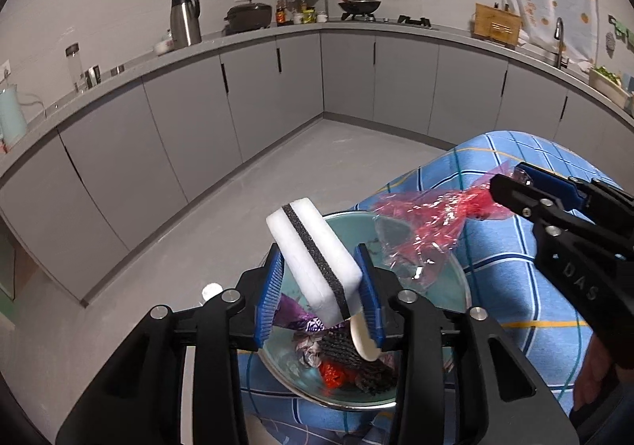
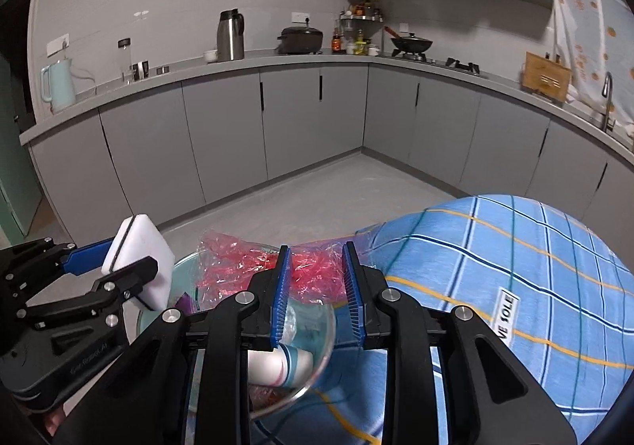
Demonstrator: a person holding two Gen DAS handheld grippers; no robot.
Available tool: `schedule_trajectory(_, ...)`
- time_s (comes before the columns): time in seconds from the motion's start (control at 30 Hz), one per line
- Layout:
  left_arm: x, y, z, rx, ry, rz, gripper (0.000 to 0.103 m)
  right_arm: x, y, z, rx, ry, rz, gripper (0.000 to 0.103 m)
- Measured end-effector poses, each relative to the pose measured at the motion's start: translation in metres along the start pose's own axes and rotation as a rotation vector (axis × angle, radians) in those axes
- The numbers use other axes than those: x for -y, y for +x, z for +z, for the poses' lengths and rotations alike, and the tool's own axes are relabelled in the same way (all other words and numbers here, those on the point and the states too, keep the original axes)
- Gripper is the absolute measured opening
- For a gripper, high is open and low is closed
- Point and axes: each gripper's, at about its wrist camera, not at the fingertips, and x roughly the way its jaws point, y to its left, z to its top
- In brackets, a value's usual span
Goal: Collect trash
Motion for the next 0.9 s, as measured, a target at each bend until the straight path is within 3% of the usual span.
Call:
schedule_trajectory(0.07, -0.003, 0.003, -0.002, -0.008, -0.008, 0.013, 0.041, -0.005, 0.006, -0.002, -0.007, -0.001, 0.030, 0.043)
schedule_trajectory(0.13, -0.005, 0.005, -0.004, -0.021, -0.007, 0.017, 0.043, -0.006, 0.006, -0.003, -0.003, -0.002, 0.029, 0.043)
schedule_trajectory(0.2, -0.007, 0.006, -0.006, -0.019, -0.012, 0.038, 0.060, -0.002, 0.004, -0.005, 0.003, 0.013, 0.025, 0.050)
schedule_trajectory(0.37, -0.009, -0.003, -0.011, -0.008, -0.029, 0.059, 0.080, 0.011, -0.016, -0.010, 0.016, 0.052, 0.013, 0.060)
schedule_trajectory(0.43, -0.009, -0.011, -0.014, 0.000, -0.033, 0.052, 0.081, 0.016, -0.028, -0.014, 0.026, 0.063, 0.008, 0.061)
schedule_trajectory(0.5, -0.008, -0.021, -0.017, 0.011, -0.030, 0.058, 0.090, 0.019, -0.043, -0.019, 0.044, 0.072, -0.003, 0.067)
schedule_trajectory(0.9, -0.005, -0.084, -0.016, 0.120, -0.025, 0.060, 0.093, 0.016, -0.103, -0.024, 0.135, 0.092, -0.003, 0.072)
